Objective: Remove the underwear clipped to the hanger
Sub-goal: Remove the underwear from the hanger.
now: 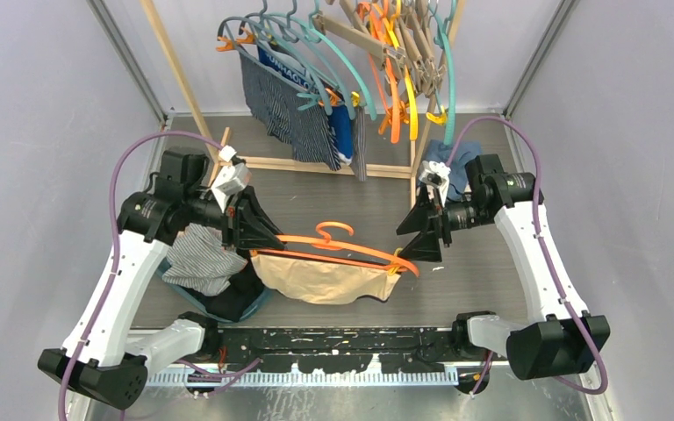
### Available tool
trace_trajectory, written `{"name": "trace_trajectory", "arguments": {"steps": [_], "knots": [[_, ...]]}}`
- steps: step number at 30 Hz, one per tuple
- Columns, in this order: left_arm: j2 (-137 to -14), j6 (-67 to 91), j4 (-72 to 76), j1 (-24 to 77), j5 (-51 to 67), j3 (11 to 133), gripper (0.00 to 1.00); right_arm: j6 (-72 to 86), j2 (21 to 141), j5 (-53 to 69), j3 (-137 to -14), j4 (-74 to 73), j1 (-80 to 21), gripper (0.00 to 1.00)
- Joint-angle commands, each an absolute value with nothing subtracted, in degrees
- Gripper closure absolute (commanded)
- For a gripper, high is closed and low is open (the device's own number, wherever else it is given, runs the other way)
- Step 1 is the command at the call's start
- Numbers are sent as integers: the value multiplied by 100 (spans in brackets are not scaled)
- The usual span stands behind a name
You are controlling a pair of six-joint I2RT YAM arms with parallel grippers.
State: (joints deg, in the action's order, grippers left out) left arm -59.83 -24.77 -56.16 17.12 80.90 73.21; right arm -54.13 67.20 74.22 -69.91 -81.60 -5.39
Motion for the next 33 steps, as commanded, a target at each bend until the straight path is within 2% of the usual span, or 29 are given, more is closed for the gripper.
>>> {"name": "trace_trajectory", "arguments": {"steps": [1,6,14,33], "knots": [[-5968,-3322,-5361,1679,7863,7690,100,-5211,6811,7491,-7402,-8350,-536,13],[-5952,-4134,-5613,1682,7641,7805,100,-5071,6854,7381,-7484,-8353,-534,16],[-5885,-4389,-5548,1679,7552,7717,100,-5061,6839,7418,-7403,-8328,-534,24],[-5861,-4377,-5369,1682,7791,7580,100,-4901,6840,7273,-7147,-7899,-665,16]]}}
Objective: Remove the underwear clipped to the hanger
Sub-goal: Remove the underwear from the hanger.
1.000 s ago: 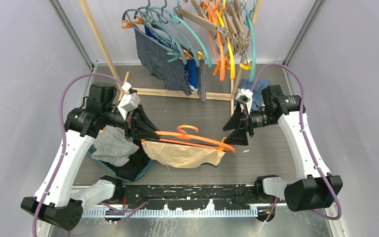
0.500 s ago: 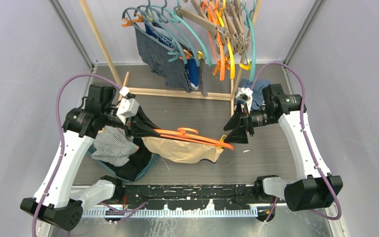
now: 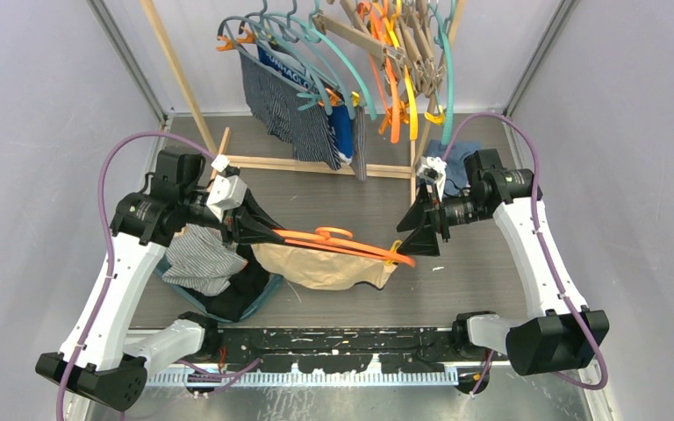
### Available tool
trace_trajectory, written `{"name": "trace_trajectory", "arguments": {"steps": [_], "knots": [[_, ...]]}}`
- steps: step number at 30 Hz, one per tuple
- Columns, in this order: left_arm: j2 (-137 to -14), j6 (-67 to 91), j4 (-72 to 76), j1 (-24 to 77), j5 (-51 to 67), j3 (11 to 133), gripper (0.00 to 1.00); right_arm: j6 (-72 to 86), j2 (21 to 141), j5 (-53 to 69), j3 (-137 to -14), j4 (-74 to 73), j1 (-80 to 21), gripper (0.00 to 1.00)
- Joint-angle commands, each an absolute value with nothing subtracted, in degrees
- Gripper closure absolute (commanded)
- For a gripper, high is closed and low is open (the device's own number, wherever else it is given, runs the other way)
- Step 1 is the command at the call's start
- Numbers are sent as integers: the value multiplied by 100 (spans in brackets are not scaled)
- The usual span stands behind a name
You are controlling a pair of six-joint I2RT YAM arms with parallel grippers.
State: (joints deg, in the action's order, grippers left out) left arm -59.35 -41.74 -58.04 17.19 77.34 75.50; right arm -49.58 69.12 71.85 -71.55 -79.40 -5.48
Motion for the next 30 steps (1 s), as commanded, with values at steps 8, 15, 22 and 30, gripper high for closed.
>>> {"name": "trace_trajectory", "arguments": {"steps": [8,15,22,30], "knots": [[-5899,-4359,-5265,1679,7778,7576,100,-5026,6910,7213,-7027,-7901,-861,25],[-5867,-4393,-5267,1684,7675,7542,100,-5256,7167,7037,-7241,-8172,-861,34],[-5871,-4458,-5199,1683,7629,7508,100,-5240,7251,6899,-7600,-8272,-855,48],[-6023,-3722,-4279,1732,7789,7437,100,-4952,7189,6438,-8180,-8228,-809,63]]}}
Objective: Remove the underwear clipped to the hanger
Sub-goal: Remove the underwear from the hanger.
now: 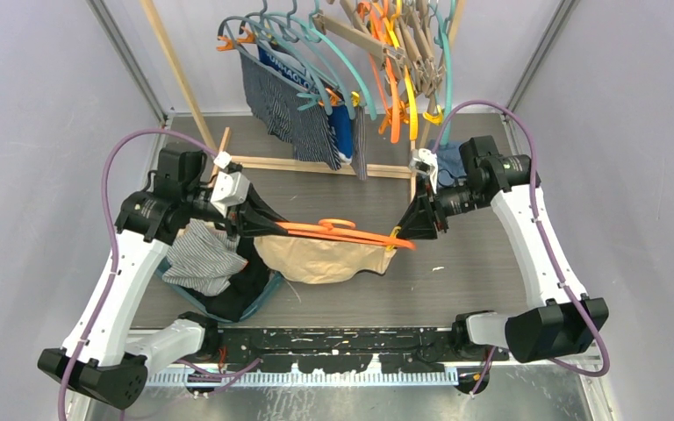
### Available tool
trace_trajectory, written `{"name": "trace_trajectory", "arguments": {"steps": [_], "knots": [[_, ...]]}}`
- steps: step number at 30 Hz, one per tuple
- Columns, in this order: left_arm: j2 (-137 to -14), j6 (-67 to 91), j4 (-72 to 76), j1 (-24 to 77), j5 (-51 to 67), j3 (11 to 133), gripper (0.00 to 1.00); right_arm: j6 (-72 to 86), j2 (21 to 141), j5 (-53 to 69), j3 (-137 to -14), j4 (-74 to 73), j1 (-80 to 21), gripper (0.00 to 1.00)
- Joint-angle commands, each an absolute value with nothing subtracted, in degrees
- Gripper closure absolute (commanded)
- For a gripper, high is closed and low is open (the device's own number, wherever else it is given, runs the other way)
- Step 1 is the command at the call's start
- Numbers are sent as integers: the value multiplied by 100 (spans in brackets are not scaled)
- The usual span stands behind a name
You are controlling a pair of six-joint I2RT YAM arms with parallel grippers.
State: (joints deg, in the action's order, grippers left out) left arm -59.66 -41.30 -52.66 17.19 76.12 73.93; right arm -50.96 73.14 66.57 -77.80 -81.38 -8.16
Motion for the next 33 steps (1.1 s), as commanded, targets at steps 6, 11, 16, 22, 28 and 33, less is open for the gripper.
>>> {"name": "trace_trajectory", "arguments": {"steps": [6,11,16,22,28,33], "knots": [[-6155,-3210,-3707,1829,7819,7457,100,-4752,7030,6138,-8220,-8062,-809,77],[-6160,-2762,-3250,1833,7887,7406,100,-4714,6899,5950,-8235,-8039,-795,82],[-6153,-1796,-2262,1831,7825,7181,100,-4538,6841,5786,-8306,-7945,-789,73],[-6173,-1470,-1969,1838,7713,7117,100,-4217,6771,5505,-8463,-7786,-787,22],[-6178,-1267,-1773,1864,7485,6962,100,-3710,6730,5073,-9048,-7603,-790,7],[-6186,-1230,-1769,1910,7199,6937,100,-3380,6778,4804,-9902,-7628,-786,7]]}}
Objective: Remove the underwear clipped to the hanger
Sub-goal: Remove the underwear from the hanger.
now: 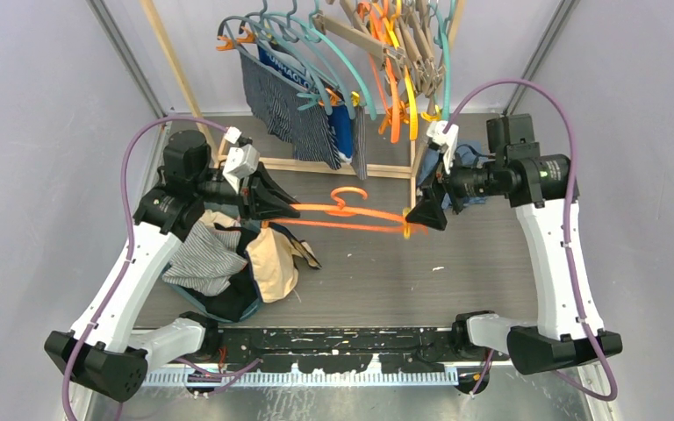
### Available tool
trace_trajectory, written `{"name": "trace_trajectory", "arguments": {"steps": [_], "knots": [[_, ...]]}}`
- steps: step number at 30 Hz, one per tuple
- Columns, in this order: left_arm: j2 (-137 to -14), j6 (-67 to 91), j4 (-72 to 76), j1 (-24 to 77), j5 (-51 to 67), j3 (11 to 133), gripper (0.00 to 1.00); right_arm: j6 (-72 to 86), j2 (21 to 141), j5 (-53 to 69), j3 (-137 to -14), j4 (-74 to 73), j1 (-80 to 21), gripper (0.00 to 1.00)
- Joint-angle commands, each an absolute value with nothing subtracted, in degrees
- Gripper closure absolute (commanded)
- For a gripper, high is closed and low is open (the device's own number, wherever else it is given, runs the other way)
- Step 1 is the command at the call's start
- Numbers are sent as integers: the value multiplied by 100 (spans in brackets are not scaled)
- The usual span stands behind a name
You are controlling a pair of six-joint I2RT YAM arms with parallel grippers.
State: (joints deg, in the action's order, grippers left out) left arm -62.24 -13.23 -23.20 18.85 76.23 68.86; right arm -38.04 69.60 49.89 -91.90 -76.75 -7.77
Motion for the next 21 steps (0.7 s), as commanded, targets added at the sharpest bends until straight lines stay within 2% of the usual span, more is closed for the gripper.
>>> {"name": "trace_trajectory", "arguments": {"steps": [1,8,16,21], "knots": [[-6202,-1218,-1768,1924,7155,6935,100,-3332,6804,4780,-10061,-7648,-788,8],[-6397,-757,-1767,2101,6754,7165,100,-3456,6920,5059,-10084,-7728,-962,11],[-6663,-391,-1739,2483,6782,7382,100,-3198,6970,4770,-9830,-7178,-1697,15],[-6702,352,-1088,2580,6862,7259,100,-3258,6805,4552,-9494,-6994,-1878,20]]}}
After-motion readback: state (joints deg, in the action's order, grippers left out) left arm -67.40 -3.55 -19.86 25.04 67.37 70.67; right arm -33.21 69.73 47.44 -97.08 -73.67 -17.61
